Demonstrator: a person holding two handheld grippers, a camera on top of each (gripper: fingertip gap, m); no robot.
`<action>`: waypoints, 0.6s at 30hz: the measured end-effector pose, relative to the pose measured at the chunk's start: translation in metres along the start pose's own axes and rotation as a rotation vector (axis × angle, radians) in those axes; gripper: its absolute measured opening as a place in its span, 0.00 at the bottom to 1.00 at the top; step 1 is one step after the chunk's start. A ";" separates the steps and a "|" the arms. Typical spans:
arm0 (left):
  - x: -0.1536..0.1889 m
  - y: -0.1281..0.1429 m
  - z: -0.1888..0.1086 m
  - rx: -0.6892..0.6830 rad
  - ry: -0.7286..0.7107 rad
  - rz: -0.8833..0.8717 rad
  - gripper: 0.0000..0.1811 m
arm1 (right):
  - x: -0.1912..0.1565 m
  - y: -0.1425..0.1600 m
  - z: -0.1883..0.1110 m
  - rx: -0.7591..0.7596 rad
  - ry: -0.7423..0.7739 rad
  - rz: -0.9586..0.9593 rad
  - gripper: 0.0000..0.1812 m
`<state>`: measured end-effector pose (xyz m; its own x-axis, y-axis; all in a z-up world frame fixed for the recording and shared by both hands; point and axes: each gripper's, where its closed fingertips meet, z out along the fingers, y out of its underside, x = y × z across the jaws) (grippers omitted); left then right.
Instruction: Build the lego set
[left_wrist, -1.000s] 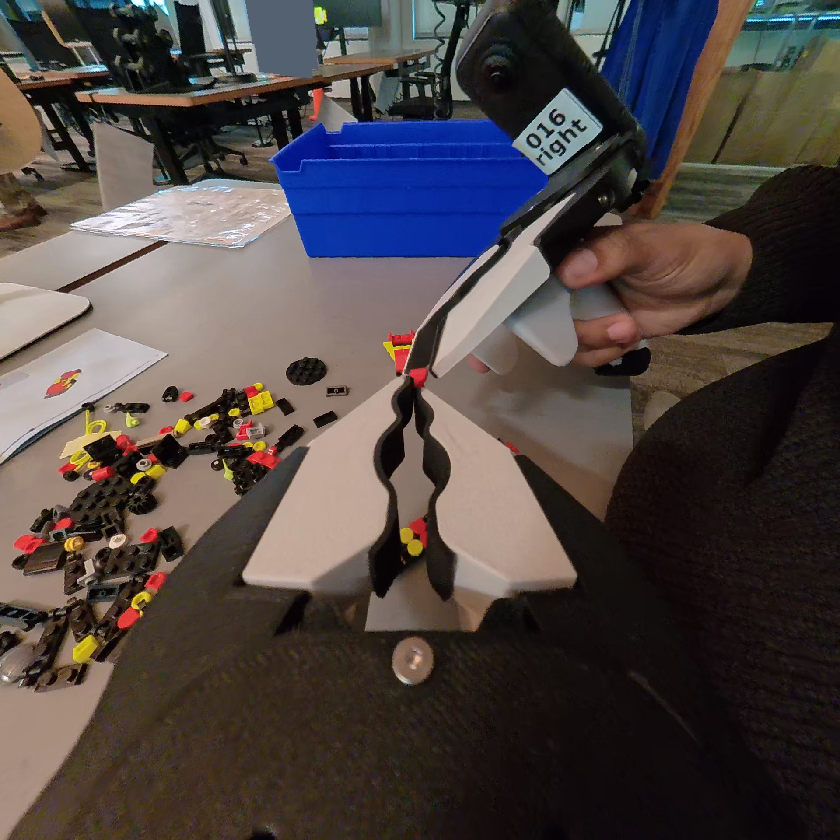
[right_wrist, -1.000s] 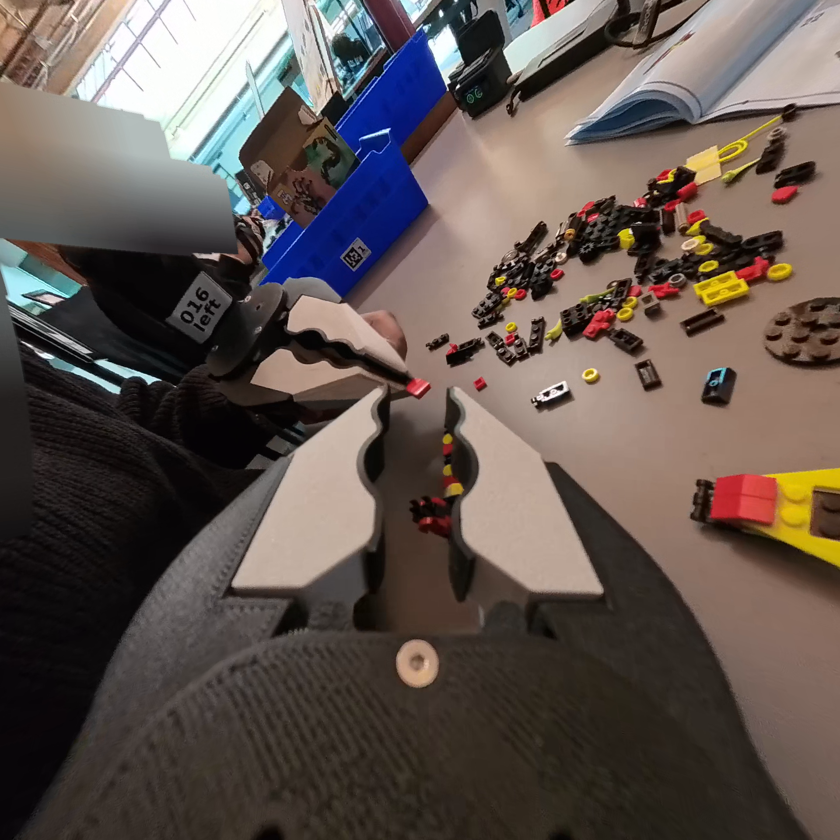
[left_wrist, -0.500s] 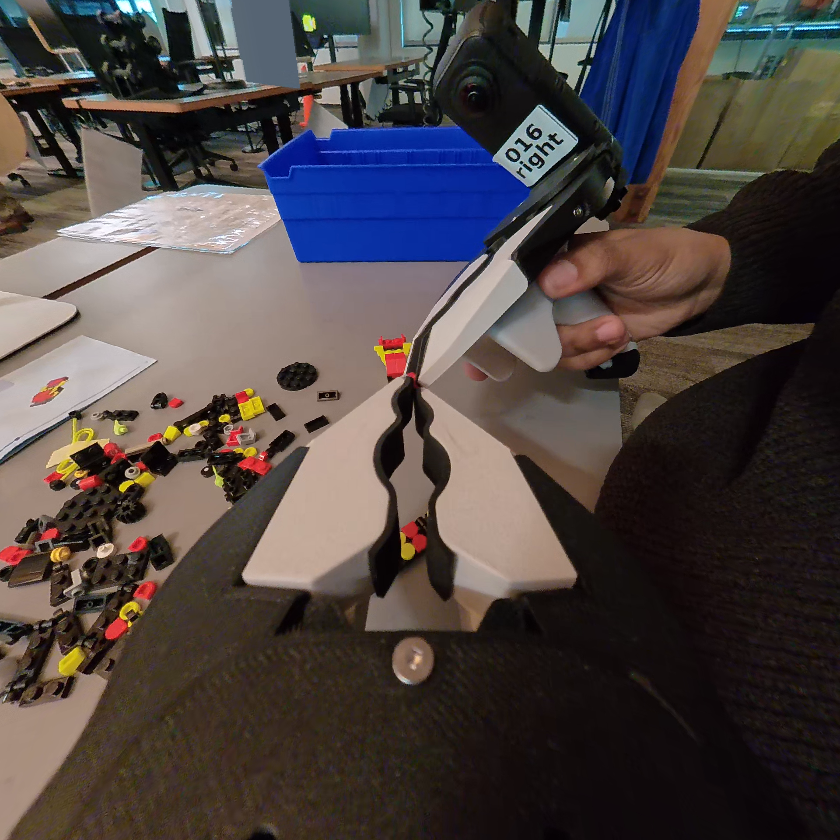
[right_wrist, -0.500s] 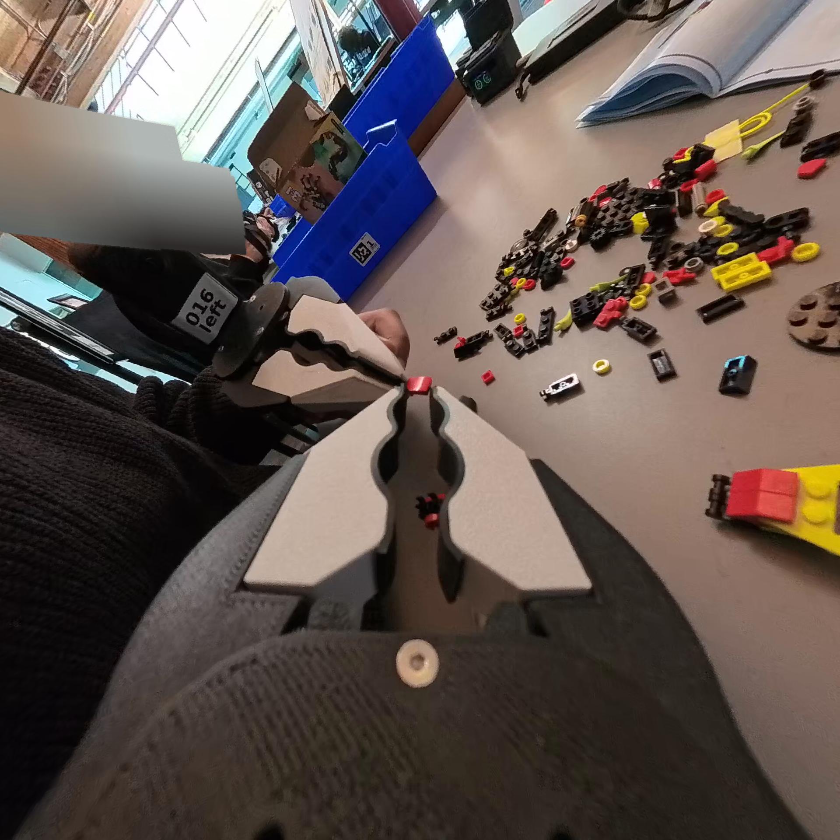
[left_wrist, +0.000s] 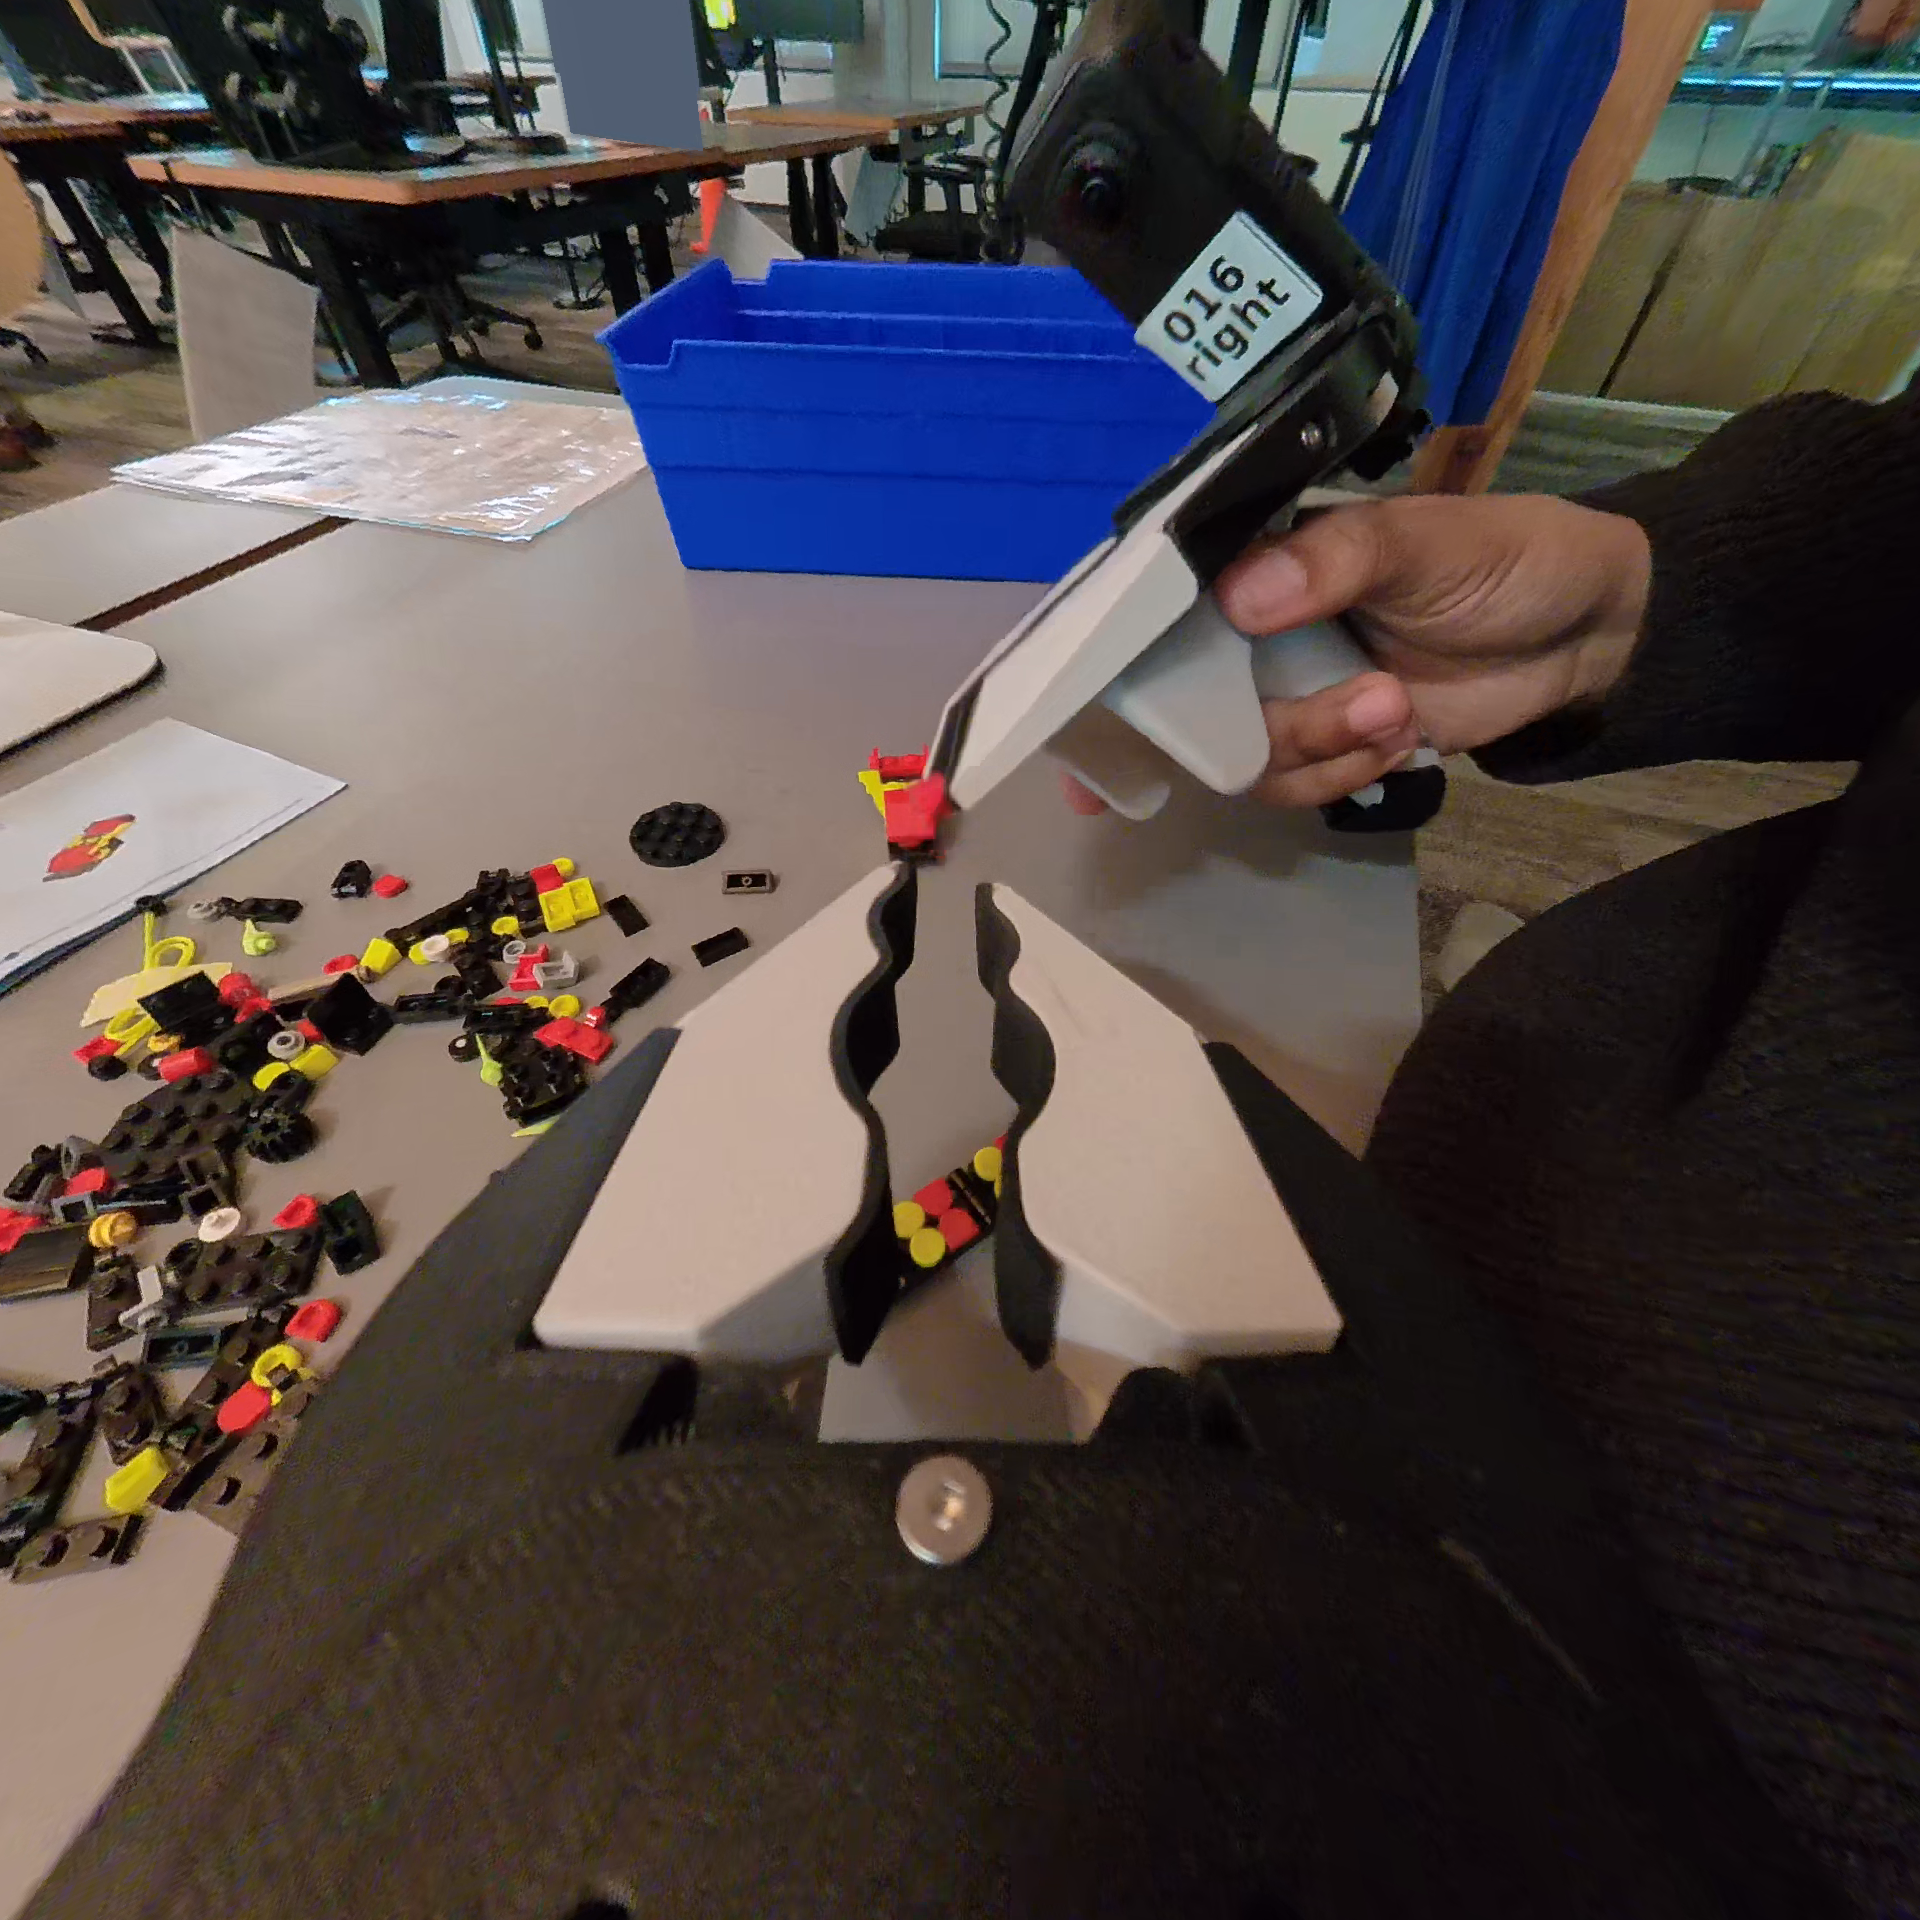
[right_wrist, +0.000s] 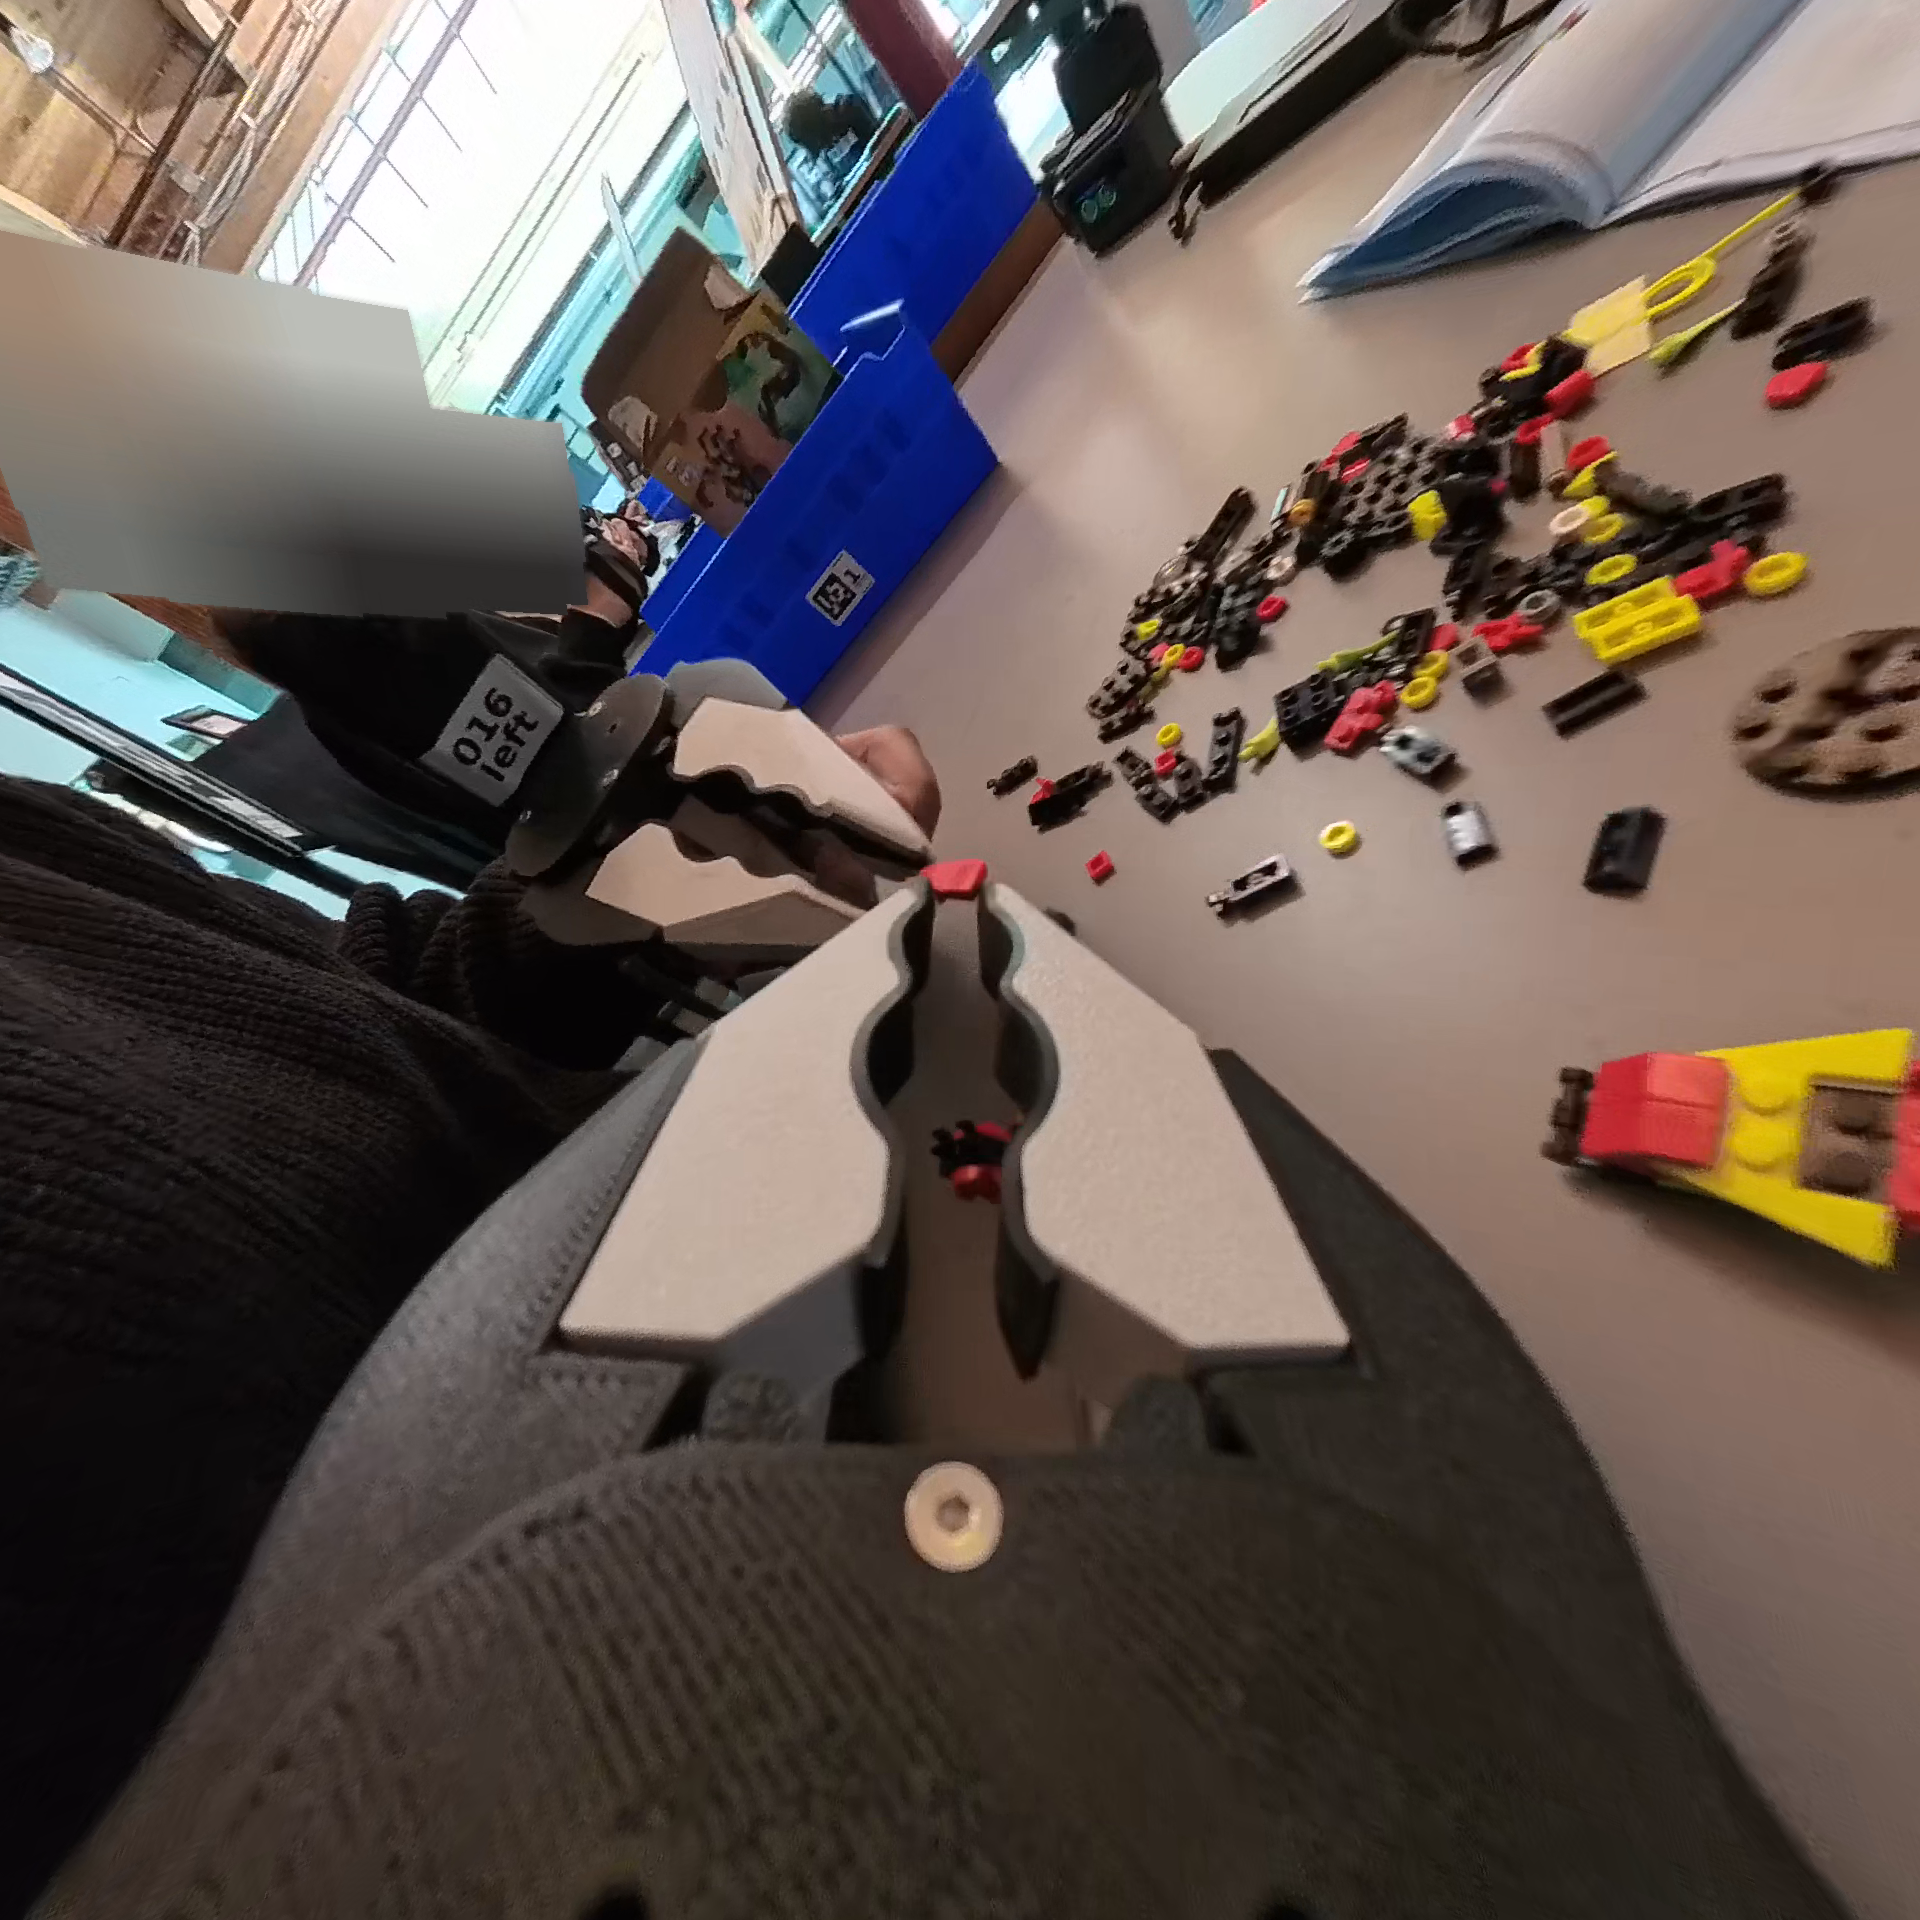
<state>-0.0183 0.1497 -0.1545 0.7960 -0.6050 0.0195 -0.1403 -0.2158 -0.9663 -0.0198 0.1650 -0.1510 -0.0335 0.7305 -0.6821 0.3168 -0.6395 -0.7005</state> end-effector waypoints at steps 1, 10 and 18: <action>-0.001 0.001 0.000 -0.003 -0.005 -0.001 0.05 | 0.006 -0.005 -0.006 0.010 0.022 -0.016 0.04; -0.014 0.005 0.008 -0.046 -0.069 -0.061 0.06 | 0.099 -0.026 -0.076 -0.031 0.266 -0.018 0.03; -0.011 0.018 0.072 -0.352 -0.013 -0.040 0.20 | 0.110 -0.010 -0.068 -0.101 0.204 0.122 0.03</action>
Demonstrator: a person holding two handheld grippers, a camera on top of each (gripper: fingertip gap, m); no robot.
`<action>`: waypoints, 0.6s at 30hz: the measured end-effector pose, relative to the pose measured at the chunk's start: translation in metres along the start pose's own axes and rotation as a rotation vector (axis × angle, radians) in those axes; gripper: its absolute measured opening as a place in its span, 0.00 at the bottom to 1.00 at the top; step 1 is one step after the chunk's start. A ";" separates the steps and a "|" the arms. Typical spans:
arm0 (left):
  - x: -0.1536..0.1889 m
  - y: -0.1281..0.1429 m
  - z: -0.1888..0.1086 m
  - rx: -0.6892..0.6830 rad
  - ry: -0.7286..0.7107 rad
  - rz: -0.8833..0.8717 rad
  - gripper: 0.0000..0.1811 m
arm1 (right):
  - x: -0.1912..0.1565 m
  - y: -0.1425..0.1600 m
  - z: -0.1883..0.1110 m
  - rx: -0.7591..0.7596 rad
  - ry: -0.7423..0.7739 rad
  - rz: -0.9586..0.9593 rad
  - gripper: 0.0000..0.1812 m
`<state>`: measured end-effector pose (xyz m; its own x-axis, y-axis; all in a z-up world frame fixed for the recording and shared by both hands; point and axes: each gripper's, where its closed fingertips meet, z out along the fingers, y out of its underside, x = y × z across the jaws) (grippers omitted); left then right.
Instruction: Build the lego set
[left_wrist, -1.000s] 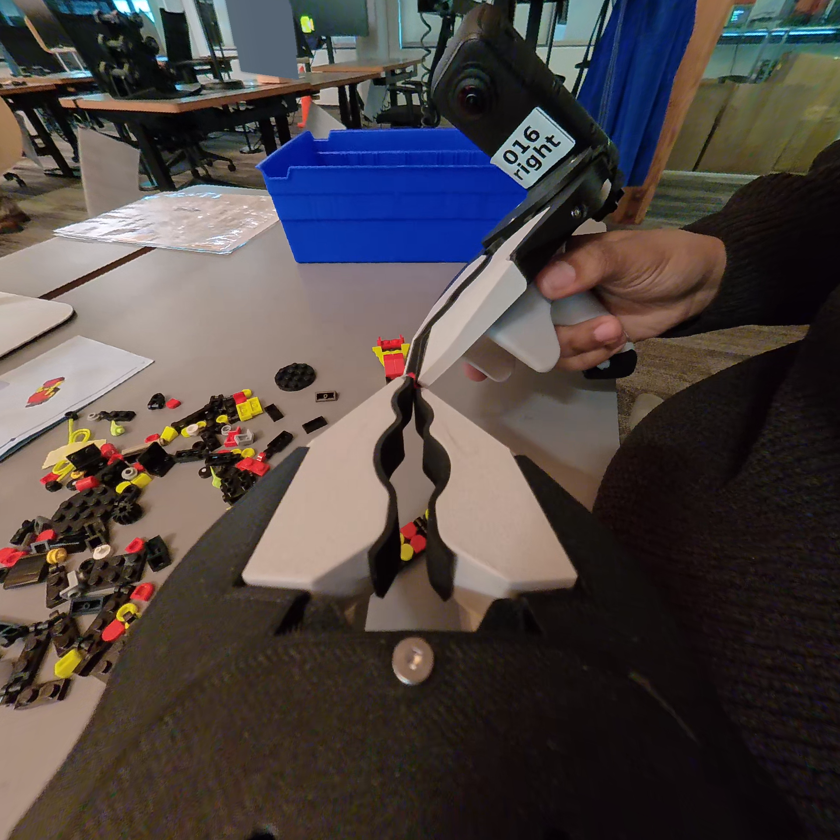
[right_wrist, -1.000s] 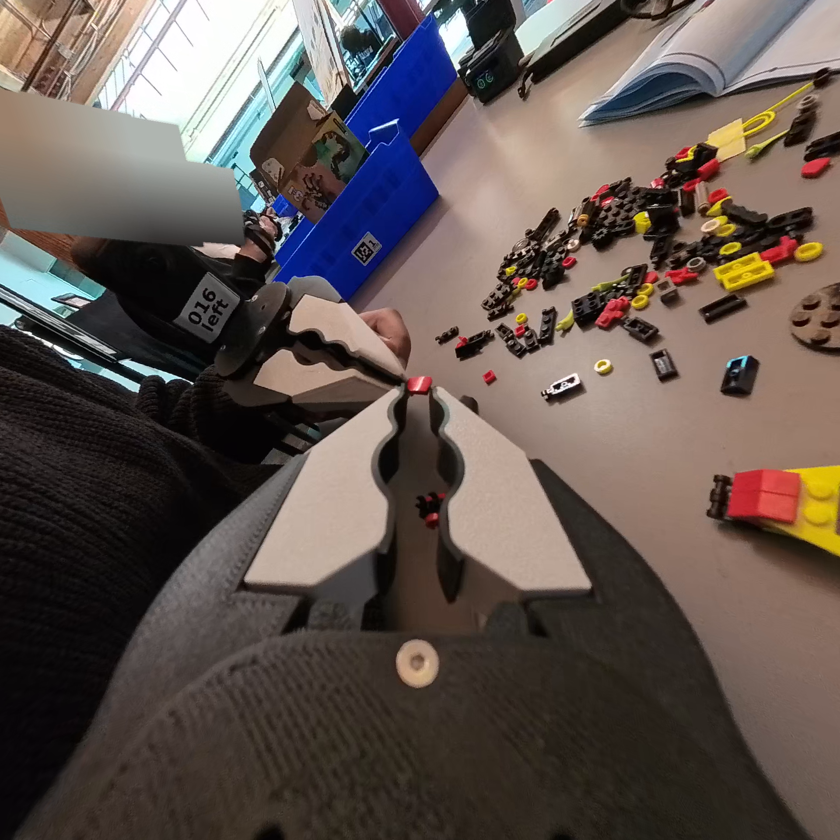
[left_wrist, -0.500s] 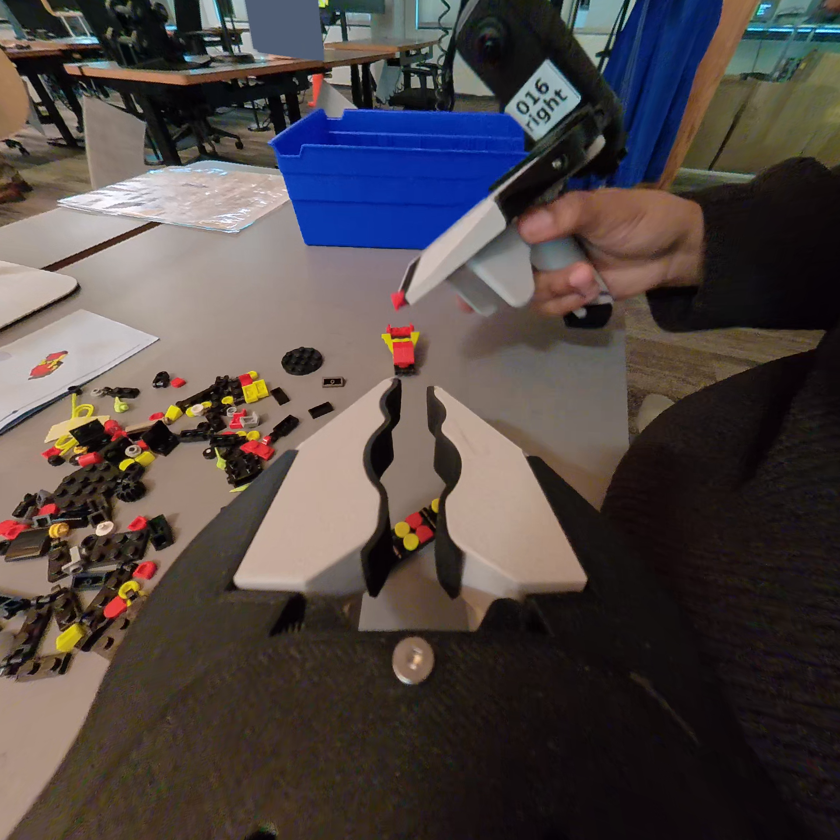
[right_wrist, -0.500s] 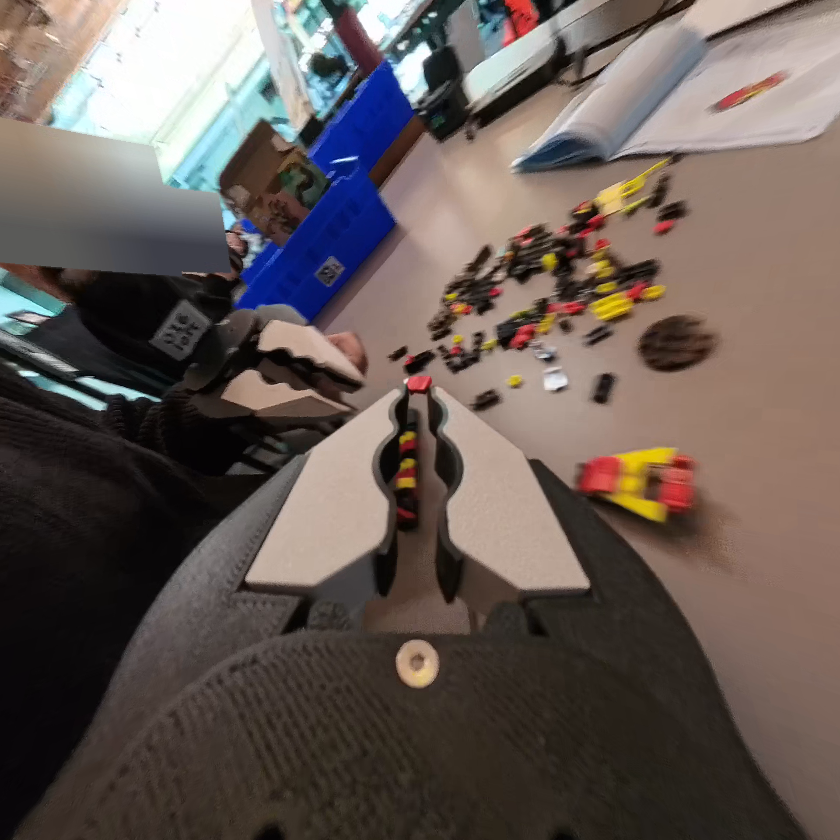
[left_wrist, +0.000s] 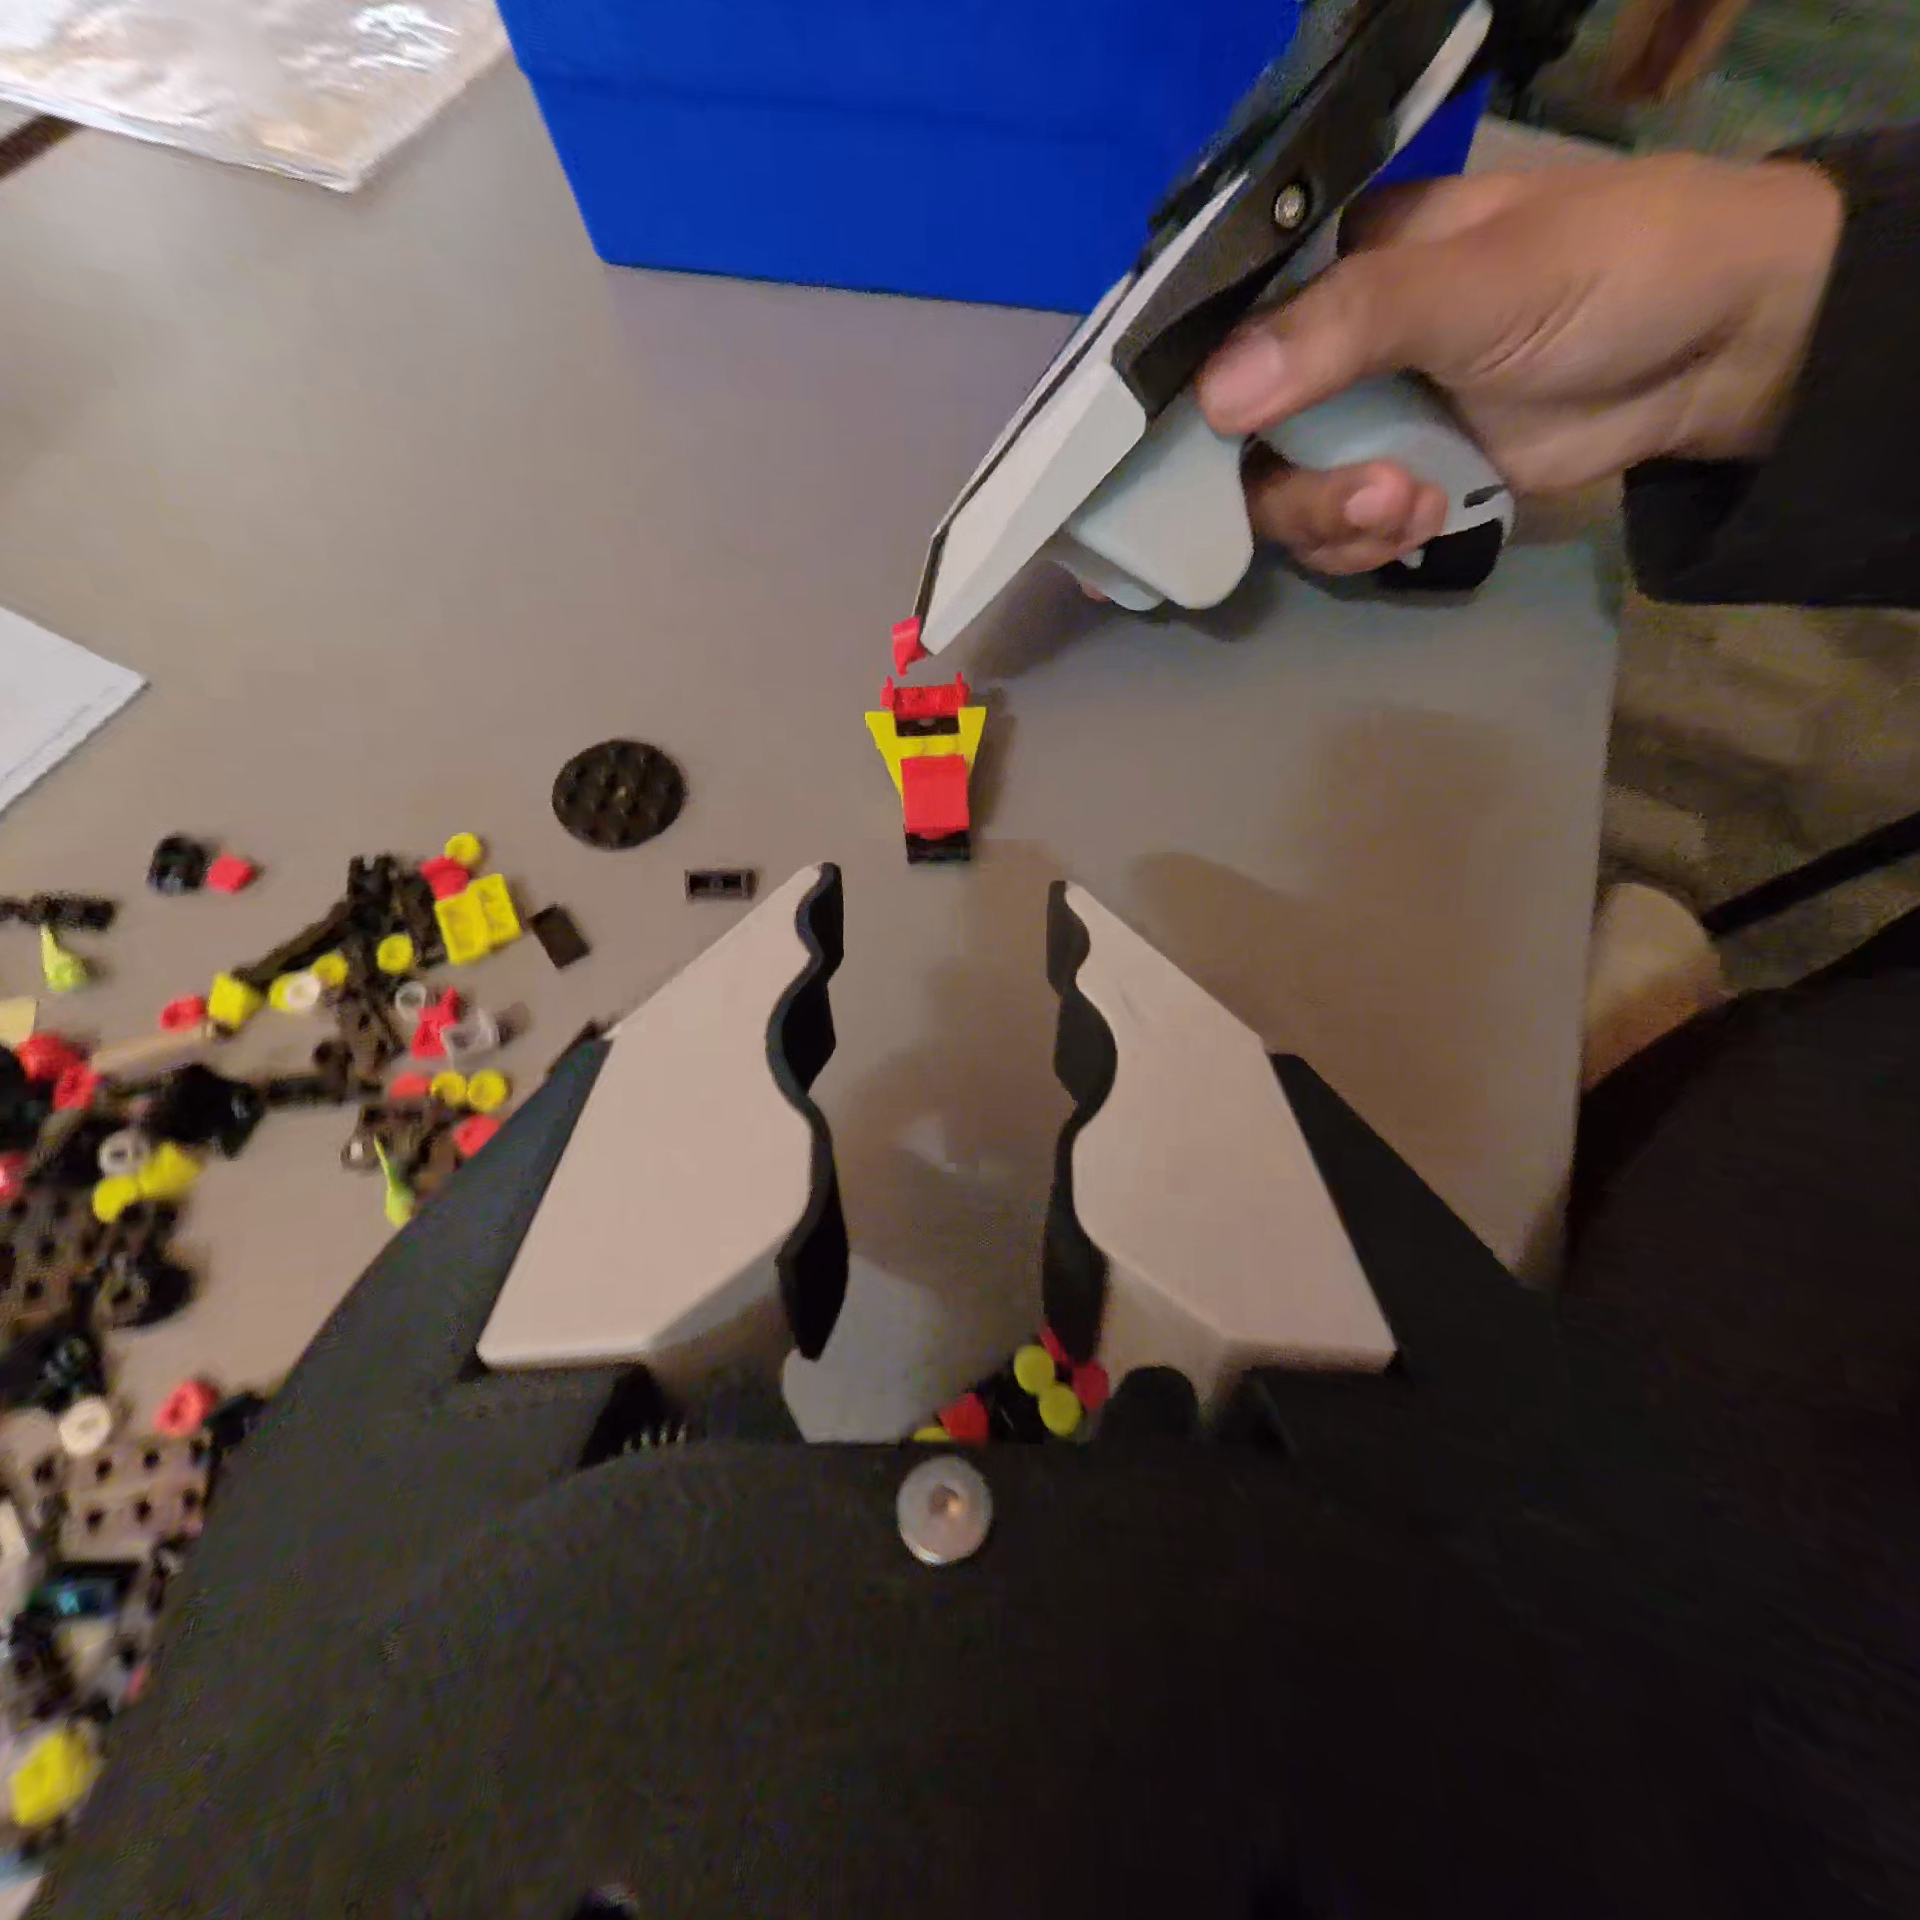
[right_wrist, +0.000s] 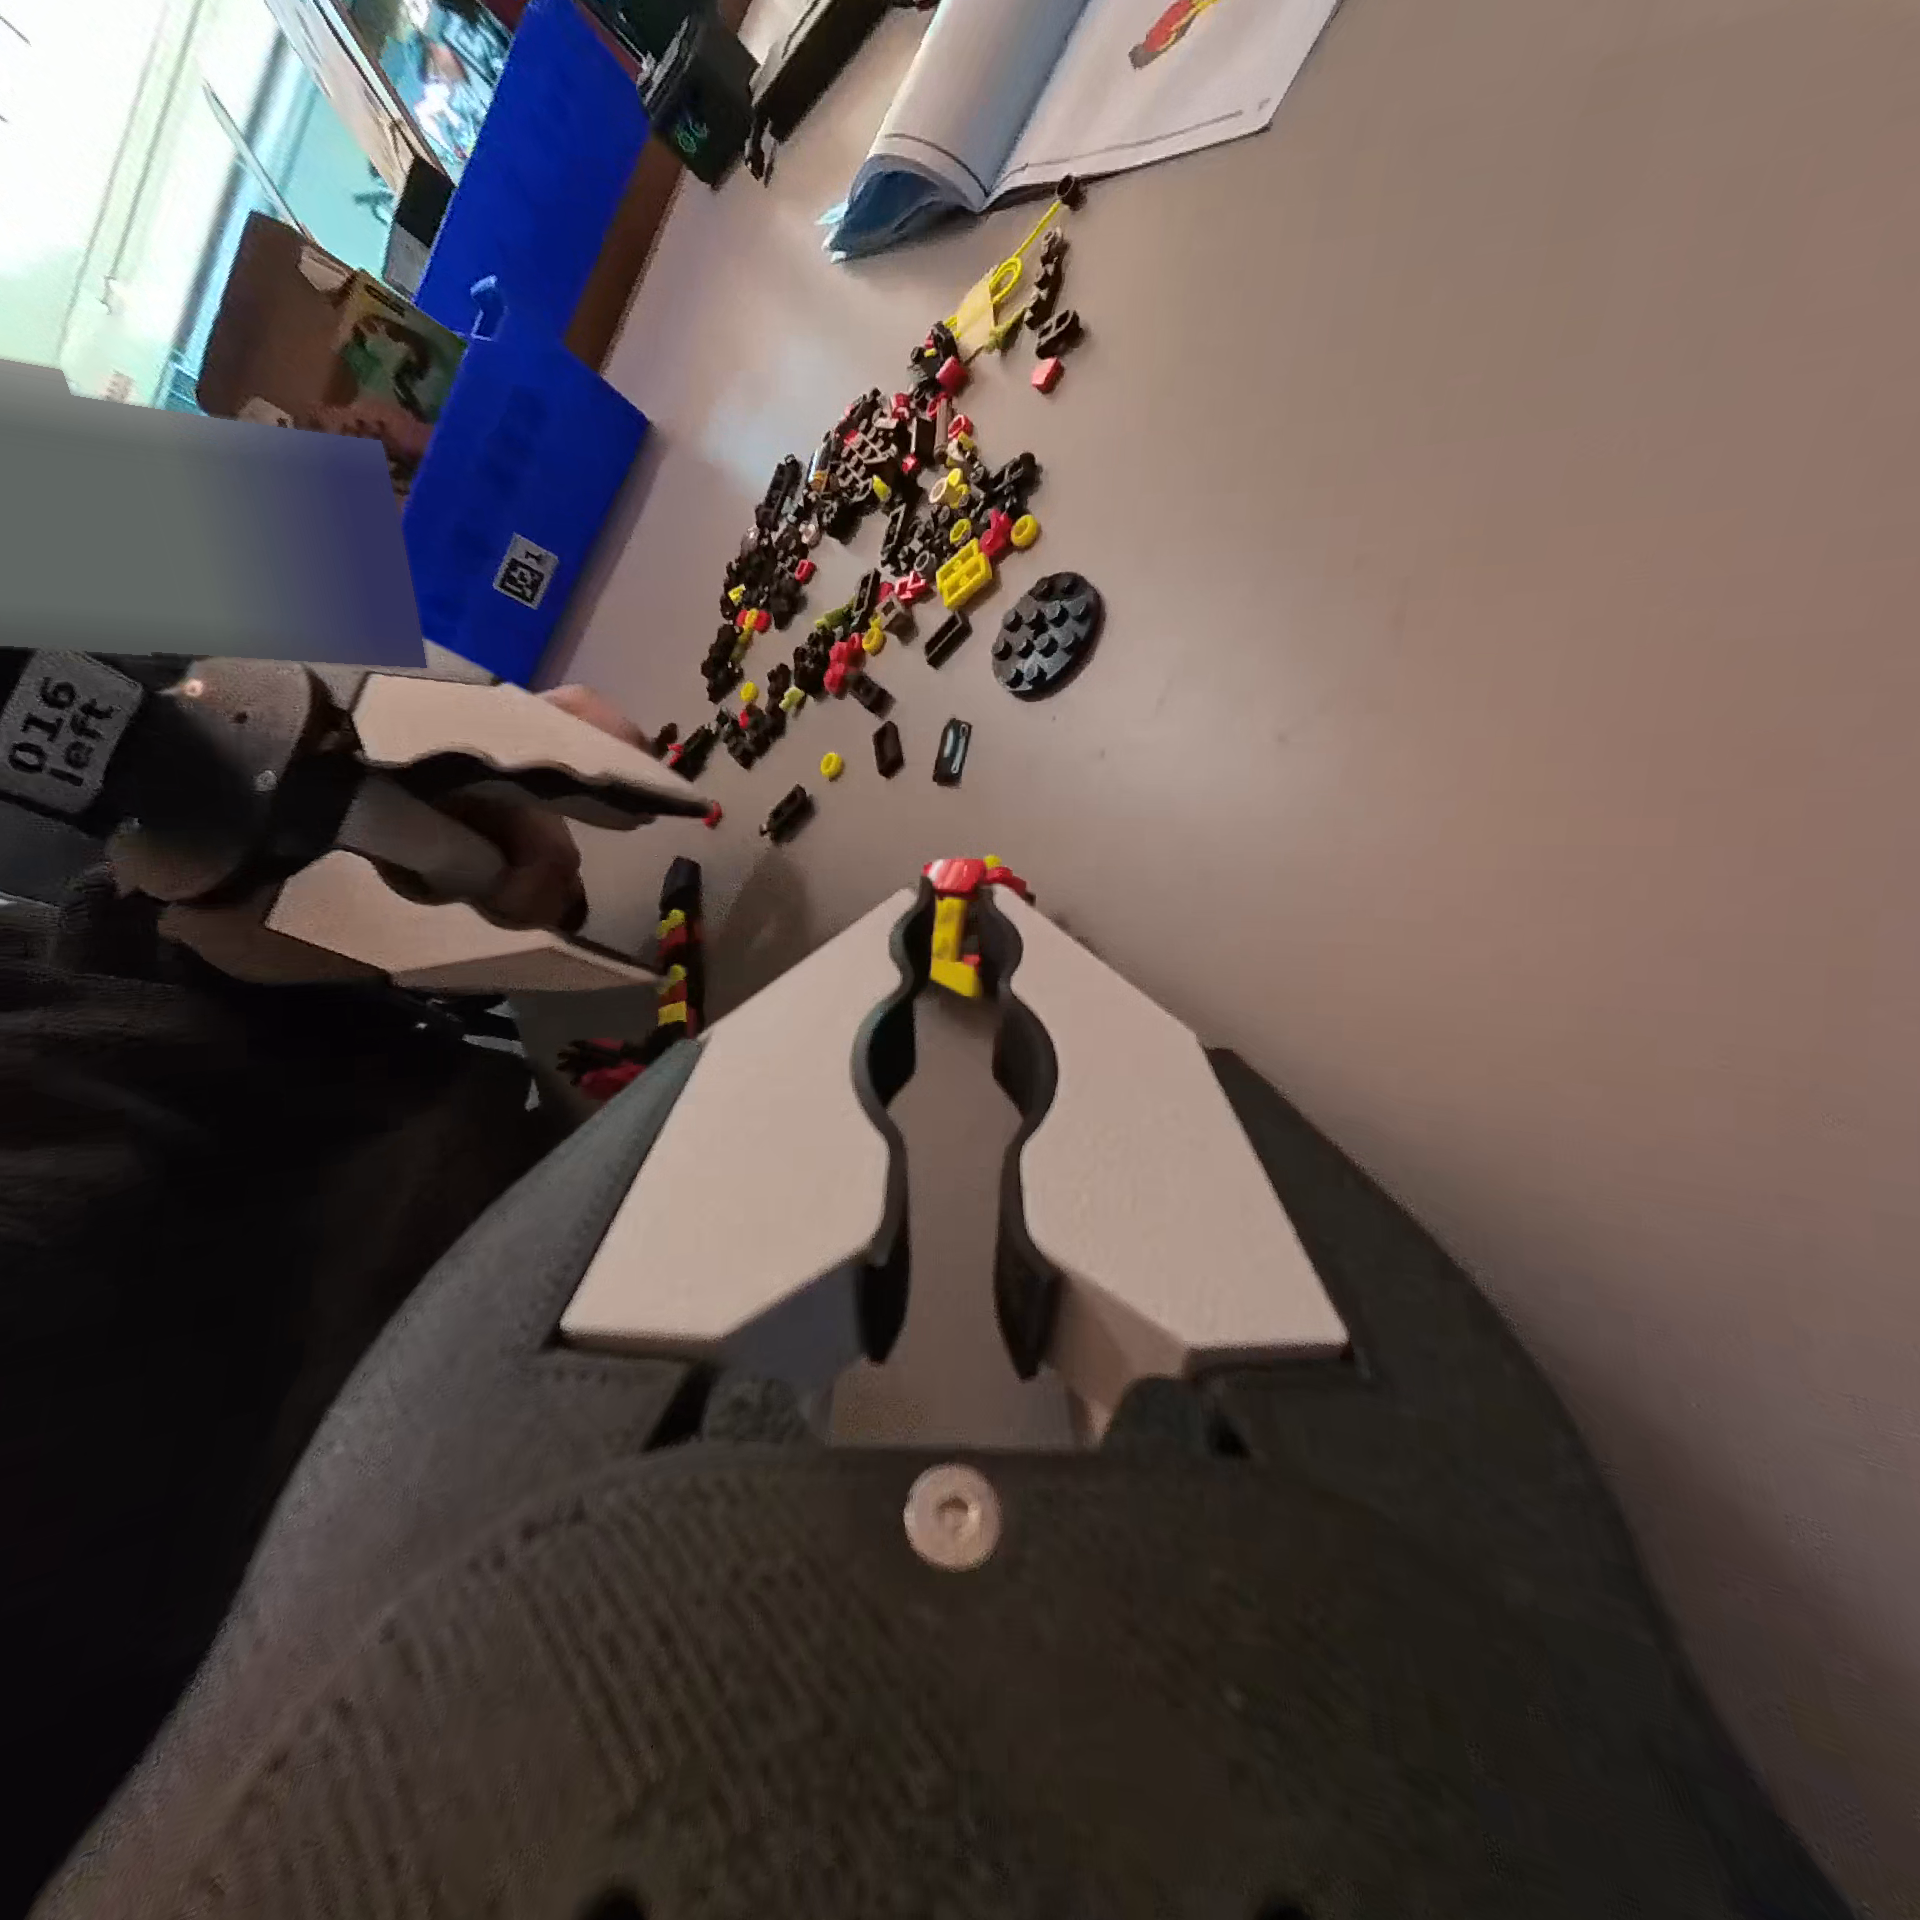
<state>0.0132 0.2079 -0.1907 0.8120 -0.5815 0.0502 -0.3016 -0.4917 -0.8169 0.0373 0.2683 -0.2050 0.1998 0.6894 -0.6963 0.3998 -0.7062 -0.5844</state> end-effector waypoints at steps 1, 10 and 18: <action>-0.001 -0.003 0.007 -0.017 0.000 0.018 0.20 | 0.000 0.000 0.000 -0.001 0.002 0.002 0.03; -0.006 0.006 0.053 -0.174 0.101 -0.050 0.23 | 0.003 0.008 0.006 -0.067 0.056 -0.139 0.03; -0.007 0.008 0.060 -0.184 0.143 -0.054 0.19 | 0.001 0.009 0.009 -0.082 0.082 -0.226 0.04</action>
